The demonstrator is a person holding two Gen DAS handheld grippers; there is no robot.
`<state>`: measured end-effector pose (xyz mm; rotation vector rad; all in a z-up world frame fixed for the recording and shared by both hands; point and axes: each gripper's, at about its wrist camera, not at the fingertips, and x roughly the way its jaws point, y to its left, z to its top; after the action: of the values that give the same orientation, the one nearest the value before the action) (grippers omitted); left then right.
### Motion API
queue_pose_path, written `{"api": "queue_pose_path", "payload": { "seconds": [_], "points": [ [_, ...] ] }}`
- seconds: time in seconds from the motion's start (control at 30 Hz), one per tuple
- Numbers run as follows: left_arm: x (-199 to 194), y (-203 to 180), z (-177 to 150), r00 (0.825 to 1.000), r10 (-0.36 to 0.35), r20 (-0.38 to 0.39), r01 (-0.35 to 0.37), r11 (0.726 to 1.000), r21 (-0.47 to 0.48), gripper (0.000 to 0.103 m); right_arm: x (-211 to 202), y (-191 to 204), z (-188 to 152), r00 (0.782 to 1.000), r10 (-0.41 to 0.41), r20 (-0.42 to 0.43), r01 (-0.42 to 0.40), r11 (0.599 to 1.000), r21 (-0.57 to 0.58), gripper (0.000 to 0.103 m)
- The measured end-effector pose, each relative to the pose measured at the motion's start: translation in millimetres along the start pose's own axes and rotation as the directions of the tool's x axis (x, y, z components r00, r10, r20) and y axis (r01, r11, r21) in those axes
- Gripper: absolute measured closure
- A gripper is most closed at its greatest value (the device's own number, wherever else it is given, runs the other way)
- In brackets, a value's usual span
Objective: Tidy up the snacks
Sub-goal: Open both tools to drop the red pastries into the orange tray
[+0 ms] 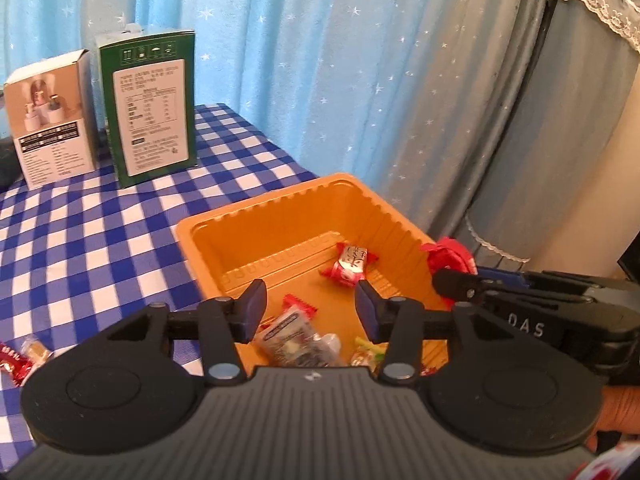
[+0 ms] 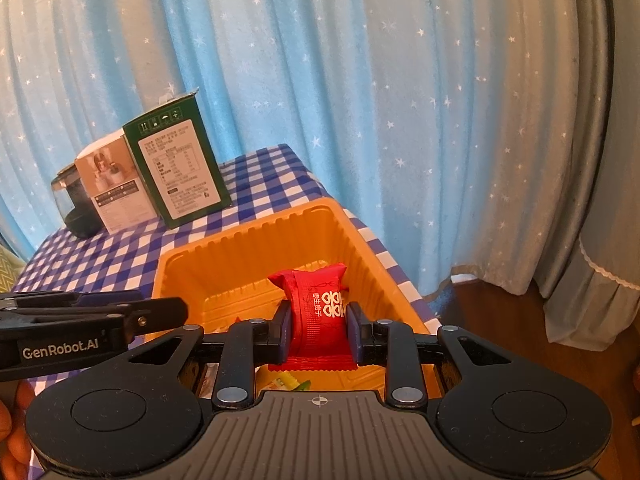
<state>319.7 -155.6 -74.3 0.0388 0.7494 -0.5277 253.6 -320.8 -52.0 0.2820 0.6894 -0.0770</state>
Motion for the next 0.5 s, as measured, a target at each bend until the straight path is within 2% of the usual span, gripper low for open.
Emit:
{"api": "queue_pose_path", "payload": {
  "seconds": [0.5],
  "points": [
    [-8.3, 6.2, -5.6, 1.0, 0.01, -0.004, -0.01, 1.0, -0.003, 0.058, -2.8, 6.0, 1.4, 1.0, 0.015, 0.012, -0.015, 1.0, 0.012, 0.074]
  ]
}}
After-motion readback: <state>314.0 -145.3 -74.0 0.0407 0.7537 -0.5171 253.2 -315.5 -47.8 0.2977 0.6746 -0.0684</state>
